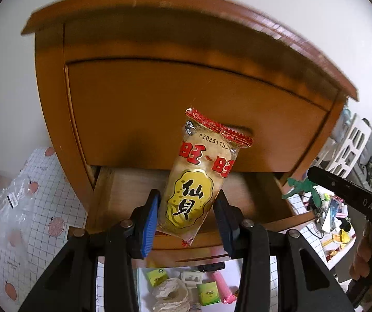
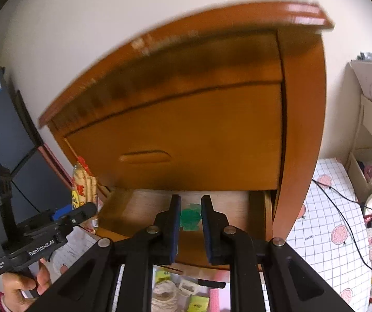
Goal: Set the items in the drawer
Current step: 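Carry the snack bag with the left tool while the right tool carries the green toy to the drawer, then open the left tool over the drawer while the right tool releases the green toy inside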
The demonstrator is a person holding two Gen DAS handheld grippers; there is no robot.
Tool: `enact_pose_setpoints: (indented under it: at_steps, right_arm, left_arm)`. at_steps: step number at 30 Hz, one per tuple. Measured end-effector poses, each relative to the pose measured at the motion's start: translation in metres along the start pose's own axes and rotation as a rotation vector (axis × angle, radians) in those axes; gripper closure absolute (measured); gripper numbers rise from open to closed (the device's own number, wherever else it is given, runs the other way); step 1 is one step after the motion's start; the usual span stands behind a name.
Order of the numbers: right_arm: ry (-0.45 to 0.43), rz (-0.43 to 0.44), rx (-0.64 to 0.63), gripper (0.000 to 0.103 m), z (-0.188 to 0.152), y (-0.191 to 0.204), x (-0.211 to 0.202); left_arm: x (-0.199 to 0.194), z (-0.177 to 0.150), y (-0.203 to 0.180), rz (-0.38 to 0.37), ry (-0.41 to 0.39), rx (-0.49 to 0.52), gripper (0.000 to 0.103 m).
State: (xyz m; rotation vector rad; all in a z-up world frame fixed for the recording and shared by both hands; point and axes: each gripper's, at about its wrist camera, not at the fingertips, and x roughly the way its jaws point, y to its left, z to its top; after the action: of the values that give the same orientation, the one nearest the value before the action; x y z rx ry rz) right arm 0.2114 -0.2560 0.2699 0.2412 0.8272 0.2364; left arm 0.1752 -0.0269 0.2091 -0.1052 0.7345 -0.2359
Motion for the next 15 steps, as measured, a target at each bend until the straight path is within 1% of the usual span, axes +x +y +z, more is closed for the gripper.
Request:
enact_pose_setpoints:
  at_steps: [6,8,10,15]
  right_arm:
    - [0.052,-0.035,0.003,0.086,-0.003,-0.001,0.027]
    - [0.073,-0.035,0.007,0.086,-0.004,-0.001,0.034]
    - [0.098,-0.038,0.006,0.085,-0.005,-0.001,0.042]
    - [0.126,-0.062,-0.018,0.085,-0.008,-0.001,0.048]
  left_arm:
    - [0.022,-0.002,0.011,0.042,0.06,-0.03,0.06]
    - [0.026,-0.002,0.013,0.055,0.07,-0.04,0.06]
    - [0.03,-0.004,0.016,0.054,0.082,-0.047,0.06]
    - [0.039,-0.01,0.021,0.056,0.111,-0.062,0.059]
